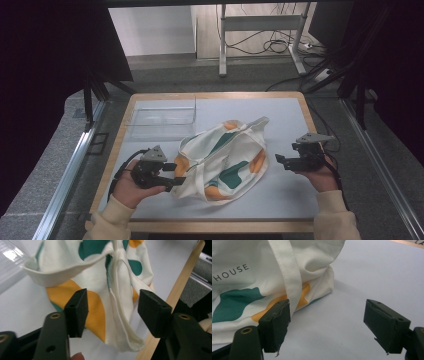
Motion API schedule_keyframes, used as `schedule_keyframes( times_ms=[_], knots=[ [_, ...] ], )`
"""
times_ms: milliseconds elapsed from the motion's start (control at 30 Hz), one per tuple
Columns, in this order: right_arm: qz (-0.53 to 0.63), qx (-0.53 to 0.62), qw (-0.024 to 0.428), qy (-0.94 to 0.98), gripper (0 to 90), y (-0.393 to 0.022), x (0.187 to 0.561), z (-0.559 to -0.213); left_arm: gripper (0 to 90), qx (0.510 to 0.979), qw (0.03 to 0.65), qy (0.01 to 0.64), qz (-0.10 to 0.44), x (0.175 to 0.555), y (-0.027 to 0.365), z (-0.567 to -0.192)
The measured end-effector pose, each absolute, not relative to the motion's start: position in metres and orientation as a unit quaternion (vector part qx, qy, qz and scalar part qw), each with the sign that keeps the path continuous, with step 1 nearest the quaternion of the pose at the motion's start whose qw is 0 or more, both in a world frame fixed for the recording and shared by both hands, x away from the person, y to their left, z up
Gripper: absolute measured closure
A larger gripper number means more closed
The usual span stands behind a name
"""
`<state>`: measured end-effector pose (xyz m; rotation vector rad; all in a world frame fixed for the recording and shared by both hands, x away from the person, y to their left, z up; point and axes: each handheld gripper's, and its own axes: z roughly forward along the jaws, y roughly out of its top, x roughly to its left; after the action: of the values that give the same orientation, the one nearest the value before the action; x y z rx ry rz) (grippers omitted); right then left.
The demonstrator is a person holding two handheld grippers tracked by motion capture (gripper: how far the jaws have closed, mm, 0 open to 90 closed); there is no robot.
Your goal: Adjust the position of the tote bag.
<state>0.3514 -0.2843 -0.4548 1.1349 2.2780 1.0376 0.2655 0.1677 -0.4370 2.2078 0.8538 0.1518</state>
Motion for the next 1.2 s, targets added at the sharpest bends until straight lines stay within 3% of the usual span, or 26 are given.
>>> schedule_keyframes(
  times_ms=[100, 367, 533, 933, 1200],
  knots=[
    [0.369, 0.407, 0.196, 0.812, 21.4, -0.285, 0.352, -0.455, 48.7, 0.870, 0.361, 0.331, 0.051, 0.268, 0.161, -0.446],
    [0.367, 0.406, 0.199, 0.813, 21.4, -0.283, 0.351, -0.456, 75.3, 0.878, 0.341, 0.334, 0.035, 0.271, 0.155, -0.457],
    [0.363, 0.399, 0.202, 0.818, 23.9, -0.284, 0.352, -0.456, 83.7, 0.874, 0.345, 0.340, 0.026, 0.273, 0.159, -0.457],
    [0.366, 0.381, 0.202, 0.825, 26.7, -0.283, 0.354, -0.446, 84.9, 0.874, 0.345, 0.340, 0.027, 0.273, 0.158, -0.458],
    [0.361, 0.353, 0.199, 0.840, 30.6, -0.274, 0.375, -0.436, 84.9, 0.875, 0.344, 0.339, 0.027, 0.273, 0.158, -0.458]
  ],
)
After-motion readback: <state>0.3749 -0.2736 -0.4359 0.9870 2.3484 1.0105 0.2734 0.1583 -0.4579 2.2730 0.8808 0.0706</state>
